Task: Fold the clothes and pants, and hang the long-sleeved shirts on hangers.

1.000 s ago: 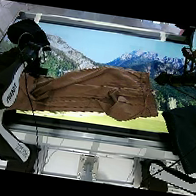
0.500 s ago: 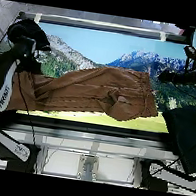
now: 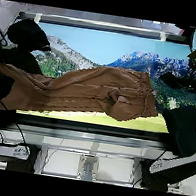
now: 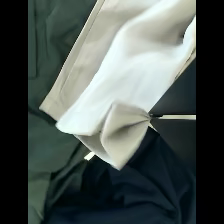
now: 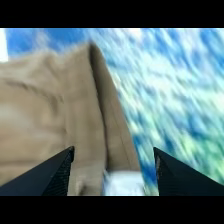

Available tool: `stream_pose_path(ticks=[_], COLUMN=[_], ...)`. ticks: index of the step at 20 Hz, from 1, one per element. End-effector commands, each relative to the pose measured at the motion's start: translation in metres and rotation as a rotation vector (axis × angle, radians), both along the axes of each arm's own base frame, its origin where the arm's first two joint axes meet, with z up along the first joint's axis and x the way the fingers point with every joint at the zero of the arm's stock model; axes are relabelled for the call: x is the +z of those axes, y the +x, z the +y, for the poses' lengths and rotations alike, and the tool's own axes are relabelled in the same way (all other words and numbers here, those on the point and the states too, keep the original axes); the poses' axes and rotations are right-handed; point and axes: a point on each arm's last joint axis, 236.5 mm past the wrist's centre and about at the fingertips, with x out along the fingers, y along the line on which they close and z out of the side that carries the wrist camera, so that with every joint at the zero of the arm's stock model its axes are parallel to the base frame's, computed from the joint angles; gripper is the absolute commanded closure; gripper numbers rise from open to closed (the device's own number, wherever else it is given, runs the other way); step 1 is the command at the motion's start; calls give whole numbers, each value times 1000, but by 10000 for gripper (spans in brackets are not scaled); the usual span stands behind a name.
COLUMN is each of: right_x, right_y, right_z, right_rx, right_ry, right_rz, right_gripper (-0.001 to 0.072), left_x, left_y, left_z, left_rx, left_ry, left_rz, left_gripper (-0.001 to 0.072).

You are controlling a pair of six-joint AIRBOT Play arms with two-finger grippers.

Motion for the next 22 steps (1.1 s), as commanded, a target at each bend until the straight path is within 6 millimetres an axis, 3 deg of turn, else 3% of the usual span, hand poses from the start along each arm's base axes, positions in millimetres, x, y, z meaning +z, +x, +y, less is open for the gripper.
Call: stream_pose_path(ticks=[1,4,7,11,13,19,21,22], right_x=[-16,-29,-43,-57,-62,-67,-66,-66], right_y=[44,61,48,41,39,41,41,45], right_z=[23,40,58,58,63,72,72,70], right_rx=[59,110,209,230,254,271,270,259], right_ry=[65,95,157,91,57,28,27,22], right_rz=[-35,-11,82,140,152,154,151,140], right_gripper=[158,159,159,160,273,282,460,591], left_x=[9,9,9,7,7,7,7,8], left_y=[-7,-6,-6,-4,-4,-4,-3,0], left_z=[5,4,4,-2,-2,-2,-2,-2], left_rx=[49,48,49,41,41,41,39,34], left_ry=[-32,-37,-37,-59,-62,-62,-61,-58], left_rz=[-45,-49,-49,-54,-55,-55,-58,-70], left_gripper=[698,698,697,697,697,697,697,697])
